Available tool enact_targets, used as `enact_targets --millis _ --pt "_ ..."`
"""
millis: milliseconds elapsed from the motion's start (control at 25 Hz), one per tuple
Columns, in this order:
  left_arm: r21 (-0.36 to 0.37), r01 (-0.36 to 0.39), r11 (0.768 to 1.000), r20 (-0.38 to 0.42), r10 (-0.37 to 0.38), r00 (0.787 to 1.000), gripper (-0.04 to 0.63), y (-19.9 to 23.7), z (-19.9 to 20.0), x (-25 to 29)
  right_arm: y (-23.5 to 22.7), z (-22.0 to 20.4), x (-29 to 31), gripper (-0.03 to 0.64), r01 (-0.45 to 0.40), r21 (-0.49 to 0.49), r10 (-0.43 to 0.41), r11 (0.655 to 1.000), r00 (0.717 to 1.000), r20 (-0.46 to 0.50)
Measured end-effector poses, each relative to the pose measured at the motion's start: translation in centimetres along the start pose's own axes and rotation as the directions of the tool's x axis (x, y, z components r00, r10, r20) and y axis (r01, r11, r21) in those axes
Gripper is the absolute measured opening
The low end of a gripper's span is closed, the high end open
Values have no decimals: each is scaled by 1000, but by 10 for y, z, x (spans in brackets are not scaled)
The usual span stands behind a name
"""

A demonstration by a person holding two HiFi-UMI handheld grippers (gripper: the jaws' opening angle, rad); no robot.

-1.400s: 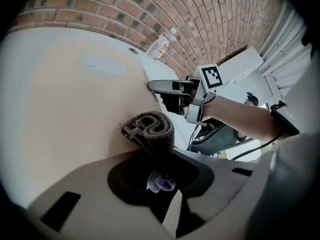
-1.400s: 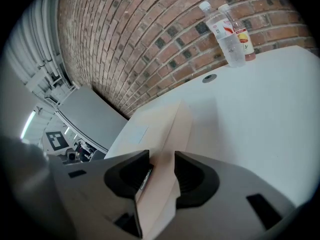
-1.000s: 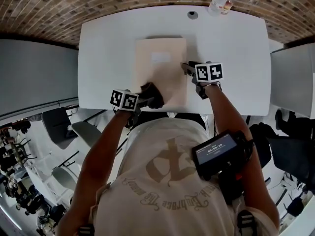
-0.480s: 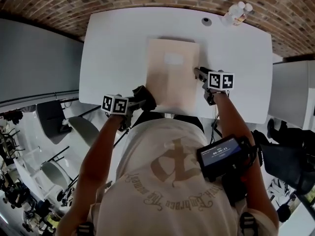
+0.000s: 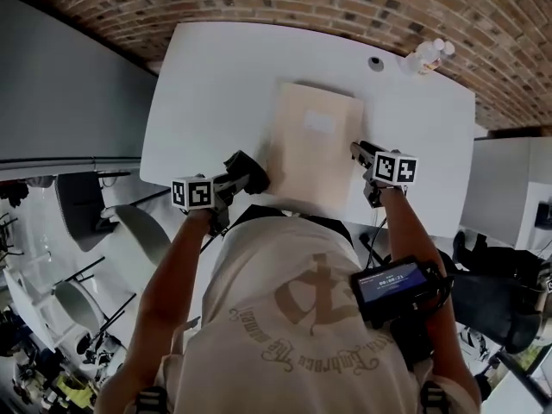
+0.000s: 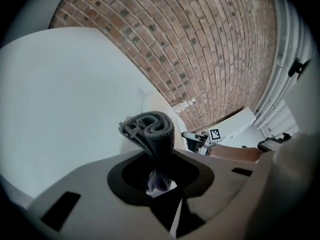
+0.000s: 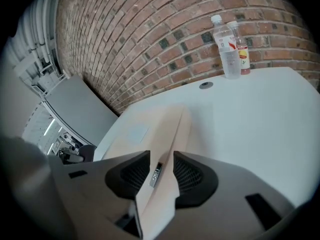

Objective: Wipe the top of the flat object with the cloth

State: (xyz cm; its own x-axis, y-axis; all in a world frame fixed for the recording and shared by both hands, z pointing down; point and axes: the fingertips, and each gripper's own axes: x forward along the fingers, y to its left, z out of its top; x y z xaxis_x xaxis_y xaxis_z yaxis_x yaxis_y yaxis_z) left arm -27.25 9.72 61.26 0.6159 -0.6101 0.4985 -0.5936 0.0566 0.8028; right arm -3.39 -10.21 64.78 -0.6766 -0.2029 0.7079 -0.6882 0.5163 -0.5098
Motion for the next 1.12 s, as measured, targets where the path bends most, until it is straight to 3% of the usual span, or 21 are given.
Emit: enact_targets --millis 160,320,440,800,1000,1120 --pt "19 -41 999 97 39 995 106 11 36 3 7 -5 -7 158 40 -9 -40 999 999 -6" --pt "-13 -70 997 182 71 981 106 20 72 16 14 -15 -9 180 34 12 -34 999 999 -20" --pt "-26 -69 997 200 73 977 107 22 91 29 16 -28 -11 190 57 44 -56 997 998 -26" --pt "68 -158 985 213 140 967 107 38 164 54 17 -35 -1 192 173 48 -170 984 983 -62" --pt "-40 -140 989 278 146 950 107 52 198 70 19 -38 1 192 168 59 -164 984 984 -70" --pt "-63 -154 986 283 165 945 107 62 212 83 21 -38 2 192 165 62 -161 984 985 -69"
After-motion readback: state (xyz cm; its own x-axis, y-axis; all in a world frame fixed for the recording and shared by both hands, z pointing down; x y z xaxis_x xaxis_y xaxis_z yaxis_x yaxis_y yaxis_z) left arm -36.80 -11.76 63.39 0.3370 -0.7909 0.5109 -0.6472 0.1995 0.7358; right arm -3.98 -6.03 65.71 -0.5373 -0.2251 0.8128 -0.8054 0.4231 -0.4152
